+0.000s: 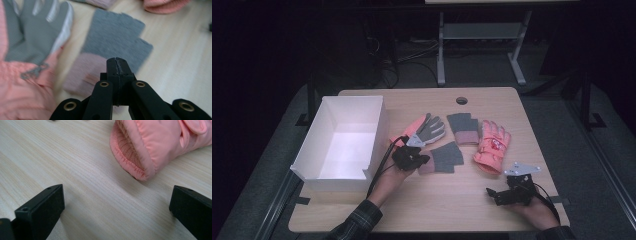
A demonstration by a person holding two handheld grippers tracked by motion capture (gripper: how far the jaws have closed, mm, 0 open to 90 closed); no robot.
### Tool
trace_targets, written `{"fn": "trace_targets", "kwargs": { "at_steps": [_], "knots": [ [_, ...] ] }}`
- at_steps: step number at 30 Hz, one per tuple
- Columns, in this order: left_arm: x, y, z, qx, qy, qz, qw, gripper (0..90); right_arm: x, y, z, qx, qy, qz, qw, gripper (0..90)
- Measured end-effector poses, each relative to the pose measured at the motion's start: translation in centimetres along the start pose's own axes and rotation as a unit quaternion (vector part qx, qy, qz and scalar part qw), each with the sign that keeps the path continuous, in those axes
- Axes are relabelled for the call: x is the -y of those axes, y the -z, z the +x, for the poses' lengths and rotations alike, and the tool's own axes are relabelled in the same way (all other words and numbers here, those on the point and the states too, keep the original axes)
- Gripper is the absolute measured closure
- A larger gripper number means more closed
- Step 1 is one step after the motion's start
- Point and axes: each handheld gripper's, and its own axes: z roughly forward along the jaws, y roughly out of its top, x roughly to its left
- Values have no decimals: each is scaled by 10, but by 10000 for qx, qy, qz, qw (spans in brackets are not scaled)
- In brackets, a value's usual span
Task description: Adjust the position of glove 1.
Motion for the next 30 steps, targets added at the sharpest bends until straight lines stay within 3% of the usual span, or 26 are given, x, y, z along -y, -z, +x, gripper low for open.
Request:
{"fn": "trace_targets", "kwargs": {
  "at_steps": [10,16,21,30],
  "knots": [
    [-12,-21,14,-257,56,38,9996,897,0,0,0,0,0,1,10000,0],
    [-9,-33,18,-272,83,272,9992,897,0,0,0,0,1,1,10000,0],
    [-7,-33,16,-188,62,500,9986,897,0,0,0,0,0,0,10000,0],
    [-2,-28,5,126,-2,591,9982,897,0,0,0,0,0,-2,10000,0]
  ]
}}
